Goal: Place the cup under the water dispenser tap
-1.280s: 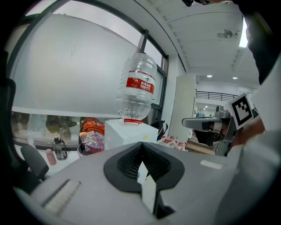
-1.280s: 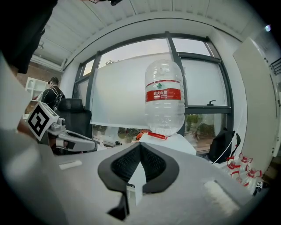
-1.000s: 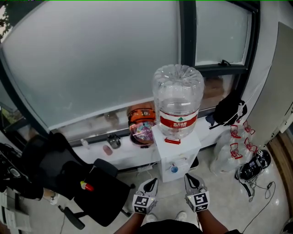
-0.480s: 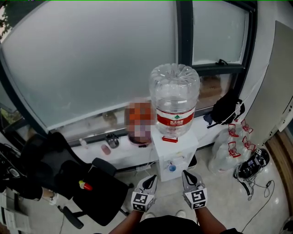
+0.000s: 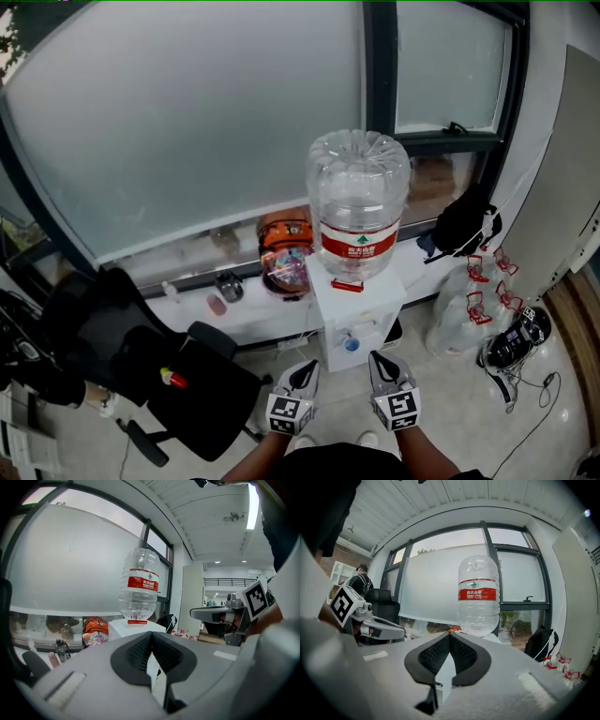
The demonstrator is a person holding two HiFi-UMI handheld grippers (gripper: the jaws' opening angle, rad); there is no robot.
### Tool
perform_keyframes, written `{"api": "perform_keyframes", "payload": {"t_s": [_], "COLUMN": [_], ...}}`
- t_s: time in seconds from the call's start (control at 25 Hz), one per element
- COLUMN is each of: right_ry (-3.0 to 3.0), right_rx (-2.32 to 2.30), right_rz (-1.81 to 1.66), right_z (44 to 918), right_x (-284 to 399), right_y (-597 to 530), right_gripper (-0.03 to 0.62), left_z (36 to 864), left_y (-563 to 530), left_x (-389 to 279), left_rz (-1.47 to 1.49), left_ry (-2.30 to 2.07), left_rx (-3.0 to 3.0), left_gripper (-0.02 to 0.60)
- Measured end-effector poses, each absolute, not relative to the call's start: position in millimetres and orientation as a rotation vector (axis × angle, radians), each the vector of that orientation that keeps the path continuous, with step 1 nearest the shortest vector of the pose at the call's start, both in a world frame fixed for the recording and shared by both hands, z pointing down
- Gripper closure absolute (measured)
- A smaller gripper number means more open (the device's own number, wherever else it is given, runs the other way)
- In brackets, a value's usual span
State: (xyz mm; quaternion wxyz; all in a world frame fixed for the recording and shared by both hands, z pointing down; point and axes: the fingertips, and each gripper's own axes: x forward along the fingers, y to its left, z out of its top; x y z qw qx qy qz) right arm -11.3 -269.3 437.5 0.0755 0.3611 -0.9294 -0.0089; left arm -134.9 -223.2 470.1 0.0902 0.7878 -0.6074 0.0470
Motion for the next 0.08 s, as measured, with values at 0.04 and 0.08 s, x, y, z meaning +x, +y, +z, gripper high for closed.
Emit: {"api": "perform_keyframes", "payload": {"t_s": [0.04, 0.08], "right_ry": [-2.787, -2.787], "right_rx": [1.081, 1.08], "right_rz": [-0.027, -0.027], "right_z": [437.5, 437.4], "right_x": [-11.7, -12.1], "right_y": [-269.7, -270.1], "right_gripper": [0.592, 0.592], "left_z": [470.9, 471.7], "left_y": [-223.3, -223.5], "left_x": [-135.5, -136.0], "left_rz": [0.141, 0.142], "left_ry": [-1.807, -1.809], "left_rx": [2.339, 2.335], "left_gripper": [0.565, 0.565]}}
